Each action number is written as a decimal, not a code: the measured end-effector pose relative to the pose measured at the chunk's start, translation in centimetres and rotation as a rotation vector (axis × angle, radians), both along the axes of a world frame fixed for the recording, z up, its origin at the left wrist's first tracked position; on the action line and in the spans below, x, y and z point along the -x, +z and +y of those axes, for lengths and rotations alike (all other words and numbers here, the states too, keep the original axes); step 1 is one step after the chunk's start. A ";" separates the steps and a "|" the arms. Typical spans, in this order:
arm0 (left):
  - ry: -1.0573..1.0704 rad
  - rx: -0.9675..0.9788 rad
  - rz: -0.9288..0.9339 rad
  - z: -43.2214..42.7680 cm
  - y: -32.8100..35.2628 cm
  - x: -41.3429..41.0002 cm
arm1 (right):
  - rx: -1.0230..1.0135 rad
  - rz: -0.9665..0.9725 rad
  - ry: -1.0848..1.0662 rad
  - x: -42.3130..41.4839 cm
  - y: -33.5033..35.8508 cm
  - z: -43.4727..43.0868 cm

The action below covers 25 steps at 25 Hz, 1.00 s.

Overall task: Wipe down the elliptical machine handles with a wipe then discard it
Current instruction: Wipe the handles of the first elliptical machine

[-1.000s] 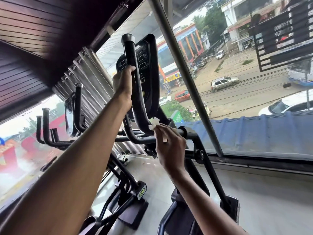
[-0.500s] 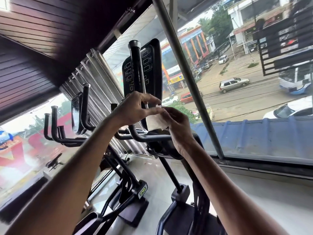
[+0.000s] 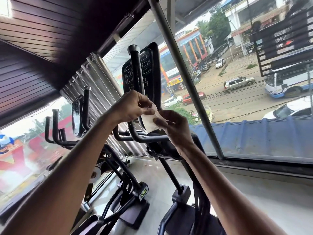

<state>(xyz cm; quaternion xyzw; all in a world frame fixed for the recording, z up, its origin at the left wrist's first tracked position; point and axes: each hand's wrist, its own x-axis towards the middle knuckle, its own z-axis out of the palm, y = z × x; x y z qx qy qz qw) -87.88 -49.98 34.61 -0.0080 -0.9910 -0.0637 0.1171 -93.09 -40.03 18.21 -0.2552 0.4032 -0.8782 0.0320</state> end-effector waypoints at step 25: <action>0.400 -0.022 0.315 -0.9 -1.7 0.3 | -0.299 0.375 -0.776 -1.9 -2.0 -5.0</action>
